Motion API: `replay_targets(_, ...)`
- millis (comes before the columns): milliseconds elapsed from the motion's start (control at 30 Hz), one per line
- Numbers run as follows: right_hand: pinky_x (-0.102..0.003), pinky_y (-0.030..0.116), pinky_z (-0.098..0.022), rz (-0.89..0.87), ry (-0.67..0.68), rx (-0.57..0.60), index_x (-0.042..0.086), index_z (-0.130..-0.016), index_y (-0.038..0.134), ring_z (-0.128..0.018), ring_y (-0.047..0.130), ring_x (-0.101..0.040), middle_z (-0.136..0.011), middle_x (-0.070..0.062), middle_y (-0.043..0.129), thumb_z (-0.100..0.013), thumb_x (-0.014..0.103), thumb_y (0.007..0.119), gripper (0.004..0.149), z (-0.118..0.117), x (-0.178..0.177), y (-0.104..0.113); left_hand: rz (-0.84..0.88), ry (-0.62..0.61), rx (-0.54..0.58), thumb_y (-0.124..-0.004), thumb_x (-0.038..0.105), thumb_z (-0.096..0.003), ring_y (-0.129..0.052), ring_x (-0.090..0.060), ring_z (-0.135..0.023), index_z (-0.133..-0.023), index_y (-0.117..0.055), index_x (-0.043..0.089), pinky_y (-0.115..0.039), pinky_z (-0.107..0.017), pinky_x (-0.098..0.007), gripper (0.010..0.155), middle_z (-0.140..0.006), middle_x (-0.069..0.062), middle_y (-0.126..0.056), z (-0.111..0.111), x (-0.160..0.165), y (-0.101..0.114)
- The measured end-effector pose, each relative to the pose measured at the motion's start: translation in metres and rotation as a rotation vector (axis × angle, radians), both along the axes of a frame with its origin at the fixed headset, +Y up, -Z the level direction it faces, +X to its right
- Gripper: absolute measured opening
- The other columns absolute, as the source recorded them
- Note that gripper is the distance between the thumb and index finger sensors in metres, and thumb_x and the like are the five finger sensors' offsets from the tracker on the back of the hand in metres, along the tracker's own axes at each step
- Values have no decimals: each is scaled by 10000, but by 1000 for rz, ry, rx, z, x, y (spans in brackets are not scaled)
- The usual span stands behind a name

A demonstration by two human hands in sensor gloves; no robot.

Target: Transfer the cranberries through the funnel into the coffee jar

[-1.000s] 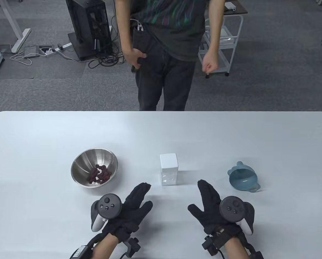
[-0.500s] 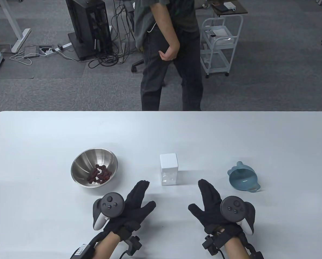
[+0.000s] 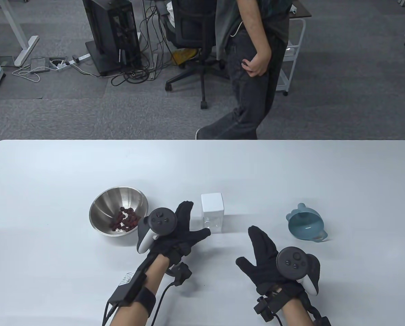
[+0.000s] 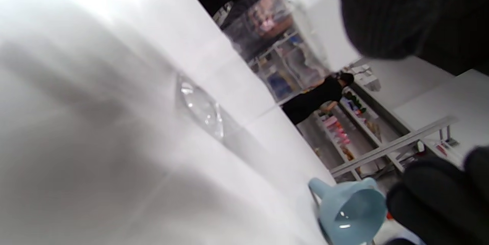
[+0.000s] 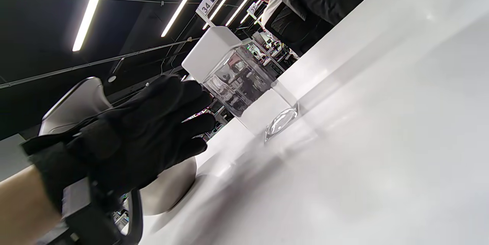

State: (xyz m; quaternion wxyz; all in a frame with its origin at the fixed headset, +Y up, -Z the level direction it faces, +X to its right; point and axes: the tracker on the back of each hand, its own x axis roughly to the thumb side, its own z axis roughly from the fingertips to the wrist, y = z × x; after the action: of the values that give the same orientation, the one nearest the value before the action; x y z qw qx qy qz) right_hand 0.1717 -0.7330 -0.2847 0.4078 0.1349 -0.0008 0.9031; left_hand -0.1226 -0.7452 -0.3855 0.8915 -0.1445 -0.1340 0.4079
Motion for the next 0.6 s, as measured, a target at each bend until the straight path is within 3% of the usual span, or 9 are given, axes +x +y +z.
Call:
replay_targets(167, -623, 475, -712, 1, 2, 2, 136, -1078, 277, -1073, 386, -460, -1193, -165, 366, -414, 728, 681, 976, 0, 0, 0, 21, -76, -118, -858, 569, -427, -140, -486, -1142, -1088, 9, 195, -276, -810, -626, 1153, -1198, -92, 21, -28, 10, -14)
replay_targets(233, -623, 474, -711, 2, 4, 0, 136, -1078, 277, -1071, 389, -462, -1193, -165, 366, -415, 726, 682, 975, 0, 0, -1, 22, -95, -126, -878, 548, -415, -130, -478, -1140, -1085, 1, 206, -266, -806, -624, 1157, -1201, -80, 1, -36, 13, -17)
replay_targets(367, -623, 473, -712, 1, 6, -4, 136, -1078, 277, -1073, 387, -461, -1194, -166, 365, -416, 725, 683, 975, -1, -1, -1, 45, -89, -115, -906, 506, -408, -195, -451, -1157, -1099, -84, 246, -266, -799, -629, 1105, -1226, -42, -143, -43, 15, -19)
replay_targets(500, -622, 465, -715, -8, 0, -4, 134, -1080, 291, -1072, 391, -461, -1192, -166, 375, -419, 720, 685, 967, -1, -1, 0, 59, -33, -58, -923, 453, -414, -323, -402, -1174, -1110, -281, 283, -297, -798, -624, 963, -1216, -3, -389, -44, 17, -20)
replay_targets(600, -616, 457, -719, -12, -8, 4, 130, -1079, 313, -1068, 398, -464, -1190, -170, 383, -422, 711, 691, 955, -1, -1, 2, 84, -24, -37, -929, 444, -413, -378, -384, -1172, -1100, -333, 290, -323, -801, -607, 922, -1197, 4, -447, -43, 18, -23)
